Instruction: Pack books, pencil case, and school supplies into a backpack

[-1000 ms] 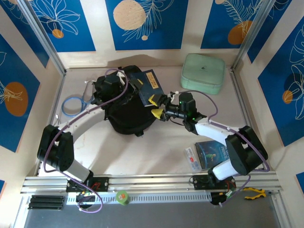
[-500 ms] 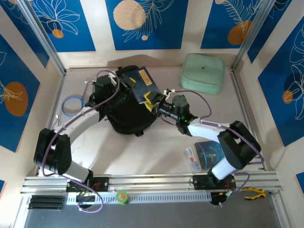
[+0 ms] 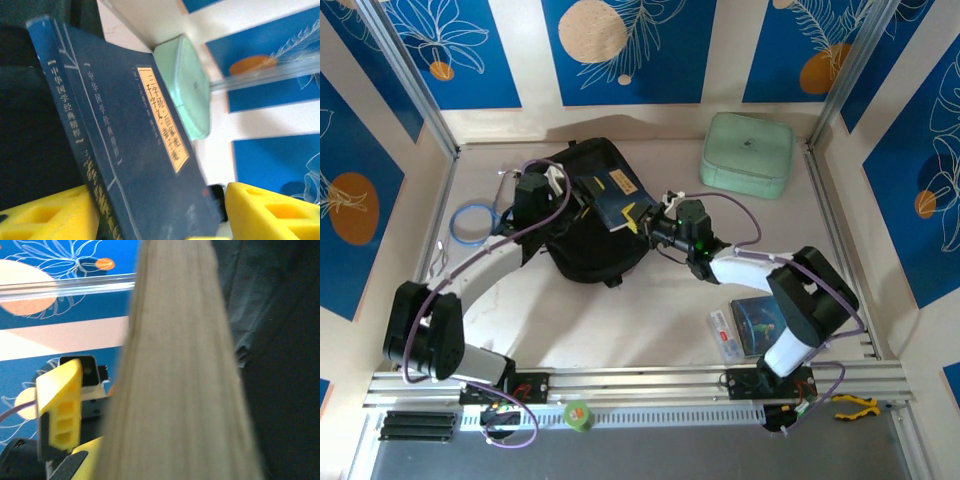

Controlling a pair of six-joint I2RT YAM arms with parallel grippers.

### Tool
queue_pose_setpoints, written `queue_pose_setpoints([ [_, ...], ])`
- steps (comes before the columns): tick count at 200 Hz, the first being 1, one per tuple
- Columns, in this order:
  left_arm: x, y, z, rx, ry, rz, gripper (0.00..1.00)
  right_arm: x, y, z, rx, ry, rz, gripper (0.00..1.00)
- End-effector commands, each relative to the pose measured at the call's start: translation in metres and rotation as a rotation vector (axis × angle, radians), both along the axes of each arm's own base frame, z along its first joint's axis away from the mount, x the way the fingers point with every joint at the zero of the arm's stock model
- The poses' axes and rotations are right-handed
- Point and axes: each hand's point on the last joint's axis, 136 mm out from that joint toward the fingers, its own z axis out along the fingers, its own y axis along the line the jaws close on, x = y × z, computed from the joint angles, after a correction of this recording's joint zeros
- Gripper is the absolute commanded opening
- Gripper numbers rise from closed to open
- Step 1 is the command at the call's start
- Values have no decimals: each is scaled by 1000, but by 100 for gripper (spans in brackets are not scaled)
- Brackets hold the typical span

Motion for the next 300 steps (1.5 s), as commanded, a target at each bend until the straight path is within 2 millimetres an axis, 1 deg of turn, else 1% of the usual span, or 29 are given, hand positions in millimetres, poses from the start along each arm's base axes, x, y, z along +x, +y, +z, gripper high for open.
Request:
queue_pose_setpoints([
  [1,-22,12,-27,265,15,-94,75,-3,-20,17,-109,-73,-46,8],
  [19,-36,18,-59,348,73,-136,79,-9,-34,10,-198,-58,-53,8],
  [26,-40,18,-67,363,84,-157,80,-12,-40,8,-233,-54,-61,8],
  [46,-51,8,-89,387,111,-251,82,-18,-60,1,-341,-46,-98,8],
  [66,-58,-2,-106,409,142,-306,82,-21,-81,-3,-401,-45,-120,8],
  [92,-67,-8,-129,437,216,-308,81,-22,-109,-5,-434,-41,-160,8],
  [112,-78,-26,-140,436,235,-352,80,-20,-127,-4,-448,-47,-195,8],
  [122,-83,-36,-141,440,231,-377,80,-19,-133,-3,-454,-49,-205,8],
  [138,-84,-51,-132,448,188,-413,80,-16,-139,2,-456,-55,-204,8],
  [154,-81,-60,-122,486,125,-448,79,-14,-142,5,-460,-66,-198,8],
  [177,-79,-67,-116,575,56,-562,77,-14,-146,2,-446,-54,-190,8],
  [193,-85,-73,-114,641,7,-699,73,-15,-150,-1,-442,-51,-194,8],
  [203,-89,-73,-117,690,-4,-774,73,-15,-152,-3,-442,-45,-195,8],
  [221,-87,-73,-118,751,-25,-841,65,-15,-153,-7,-438,-36,-192,8],
  [236,-83,-75,-119,768,-29,-870,61,-14,-154,-8,-432,-28,-188,8],
  [258,-82,-84,-116,743,-47,-909,60,-14,-156,-9,-423,-22,-186,8],
  [276,-81,-89,-116,728,-56,-925,57,-15,-157,-8,-423,-22,-185,8],
  [300,-79,-92,-119,737,-49,-940,49,-15,-159,-9,-419,-13,-186,8],
])
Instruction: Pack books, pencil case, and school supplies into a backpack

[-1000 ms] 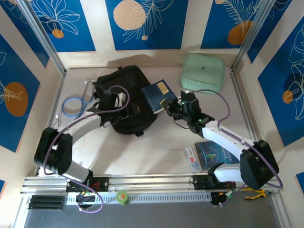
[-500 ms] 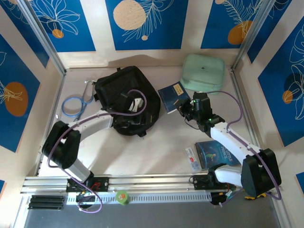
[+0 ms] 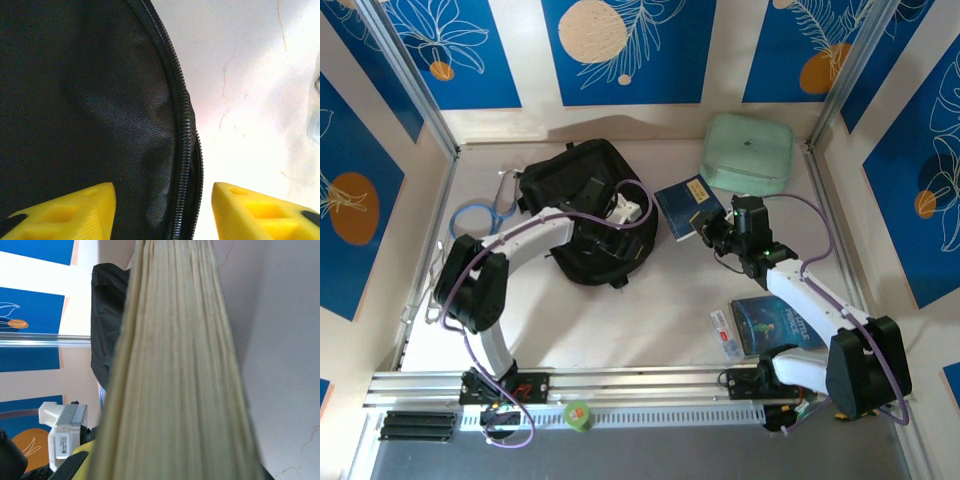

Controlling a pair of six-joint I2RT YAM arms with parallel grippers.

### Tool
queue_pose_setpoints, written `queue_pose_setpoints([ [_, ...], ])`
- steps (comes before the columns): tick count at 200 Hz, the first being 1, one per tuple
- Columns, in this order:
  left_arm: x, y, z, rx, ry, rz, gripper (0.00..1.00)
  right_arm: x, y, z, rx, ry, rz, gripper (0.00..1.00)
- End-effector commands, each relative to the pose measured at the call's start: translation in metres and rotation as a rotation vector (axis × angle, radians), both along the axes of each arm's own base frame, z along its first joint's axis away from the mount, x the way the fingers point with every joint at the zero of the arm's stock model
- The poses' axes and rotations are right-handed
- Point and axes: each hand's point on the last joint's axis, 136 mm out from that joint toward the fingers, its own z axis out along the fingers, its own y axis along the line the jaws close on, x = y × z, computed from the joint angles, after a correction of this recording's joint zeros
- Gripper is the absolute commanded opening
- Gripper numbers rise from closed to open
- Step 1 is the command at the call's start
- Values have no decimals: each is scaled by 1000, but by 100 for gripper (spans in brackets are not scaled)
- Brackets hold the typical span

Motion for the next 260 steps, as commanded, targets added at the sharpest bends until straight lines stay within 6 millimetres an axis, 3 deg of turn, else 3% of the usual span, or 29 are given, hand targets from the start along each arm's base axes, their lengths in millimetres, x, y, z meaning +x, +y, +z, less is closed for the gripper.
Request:
queue_pose_setpoints([
  [1,-6,-9,2,-1,14,-70,48,-1,1,13,18,-45,21,8],
  [83,-2,-14,-13,87,31,-104,37,-8,-4,11,23,-39,5,8],
  [116,-1,-15,-13,97,34,-106,20,-10,-6,12,23,-36,2,8],
  [152,7,-15,18,66,-55,-84,0,-17,-16,13,-2,-34,-18,8],
  [215,36,-5,112,-40,-285,97,0,-45,-48,15,-80,-39,-58,8],
  [260,58,8,152,-76,-440,228,0,-65,-32,19,-73,-63,80,9],
])
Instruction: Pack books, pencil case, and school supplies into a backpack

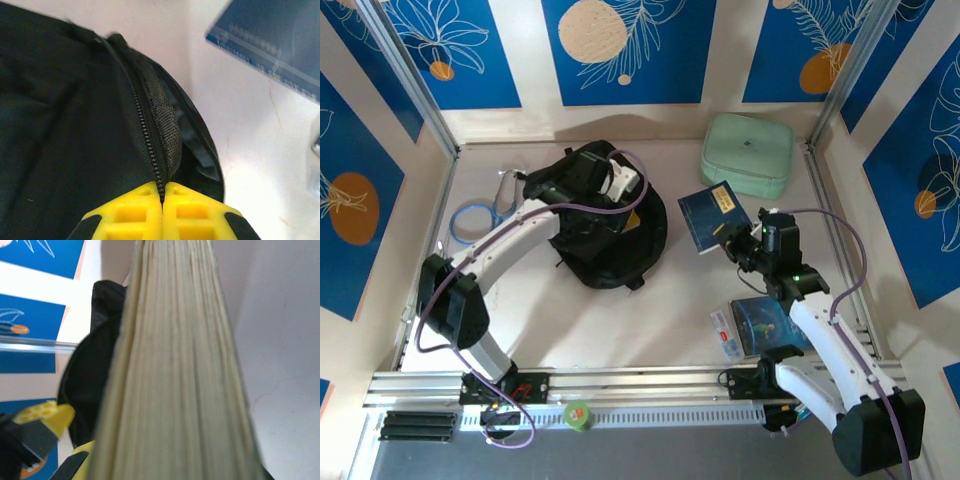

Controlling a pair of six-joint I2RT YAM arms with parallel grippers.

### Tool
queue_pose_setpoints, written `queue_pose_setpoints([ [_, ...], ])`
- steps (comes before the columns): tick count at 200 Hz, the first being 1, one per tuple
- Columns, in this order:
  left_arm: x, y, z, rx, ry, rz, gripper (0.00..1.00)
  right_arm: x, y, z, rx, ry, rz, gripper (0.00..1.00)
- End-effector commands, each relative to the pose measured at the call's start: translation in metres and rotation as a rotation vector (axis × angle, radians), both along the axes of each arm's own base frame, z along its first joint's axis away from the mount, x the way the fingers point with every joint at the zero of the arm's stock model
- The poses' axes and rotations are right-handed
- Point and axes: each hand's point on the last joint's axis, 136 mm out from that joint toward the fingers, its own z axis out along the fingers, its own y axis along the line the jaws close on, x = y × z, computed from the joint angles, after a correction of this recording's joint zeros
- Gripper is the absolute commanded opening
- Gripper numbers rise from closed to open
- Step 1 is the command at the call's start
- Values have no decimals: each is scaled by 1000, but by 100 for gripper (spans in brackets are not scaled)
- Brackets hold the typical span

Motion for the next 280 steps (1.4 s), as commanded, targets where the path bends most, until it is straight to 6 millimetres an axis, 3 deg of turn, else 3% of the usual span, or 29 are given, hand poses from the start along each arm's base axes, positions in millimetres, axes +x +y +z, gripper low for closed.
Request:
queue_pose_setpoints([
  [1,20,1,40,-72,-129,78,0,-13,13,-2,-7,-11,112,9],
  [74,25,-9,65,-179,-166,83,0,-22,84,-13,83,86,255,9],
  [116,23,-9,79,-200,-203,73,0,-3,127,-11,90,97,310,9],
  [159,20,-8,80,-206,-195,71,0,26,169,-9,93,97,351,9],
  [217,17,-8,87,-226,-201,61,0,69,189,-67,46,218,256,8],
  [280,18,-6,85,-233,-184,69,0,118,226,-99,64,227,219,12],
])
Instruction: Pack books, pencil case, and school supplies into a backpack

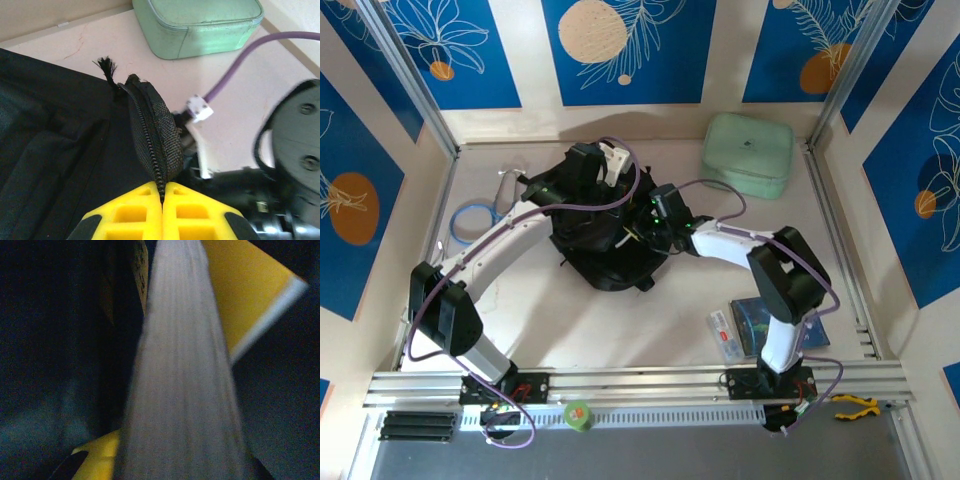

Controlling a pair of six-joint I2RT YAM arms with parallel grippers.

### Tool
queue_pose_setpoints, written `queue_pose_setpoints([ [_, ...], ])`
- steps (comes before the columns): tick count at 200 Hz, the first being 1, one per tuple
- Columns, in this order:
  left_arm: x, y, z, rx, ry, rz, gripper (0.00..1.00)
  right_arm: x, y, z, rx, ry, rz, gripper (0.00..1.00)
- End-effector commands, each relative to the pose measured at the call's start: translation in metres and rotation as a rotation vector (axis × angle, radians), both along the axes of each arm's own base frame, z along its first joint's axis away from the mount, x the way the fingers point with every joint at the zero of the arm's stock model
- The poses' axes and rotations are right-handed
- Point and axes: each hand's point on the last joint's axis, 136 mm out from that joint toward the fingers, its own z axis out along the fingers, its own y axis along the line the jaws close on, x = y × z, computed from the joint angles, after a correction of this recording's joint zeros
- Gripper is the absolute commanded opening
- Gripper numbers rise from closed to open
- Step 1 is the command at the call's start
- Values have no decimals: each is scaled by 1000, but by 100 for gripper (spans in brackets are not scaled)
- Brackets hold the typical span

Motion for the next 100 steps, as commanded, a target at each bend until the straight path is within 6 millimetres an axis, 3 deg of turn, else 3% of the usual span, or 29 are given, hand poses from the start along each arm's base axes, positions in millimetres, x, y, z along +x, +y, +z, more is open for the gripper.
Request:
queue_pose_setpoints([
  [1,-1,-2,42,-95,-79,-14,0,21,15,-5,21,0,-40,12],
  [18,1,1,42,-101,-70,-1,0,28,23,-16,28,10,-49,15],
  [56,6,10,45,-125,-62,25,0,31,21,-36,19,34,-84,26],
  [100,6,15,36,-123,-29,29,0,20,22,-16,40,10,-9,48],
])
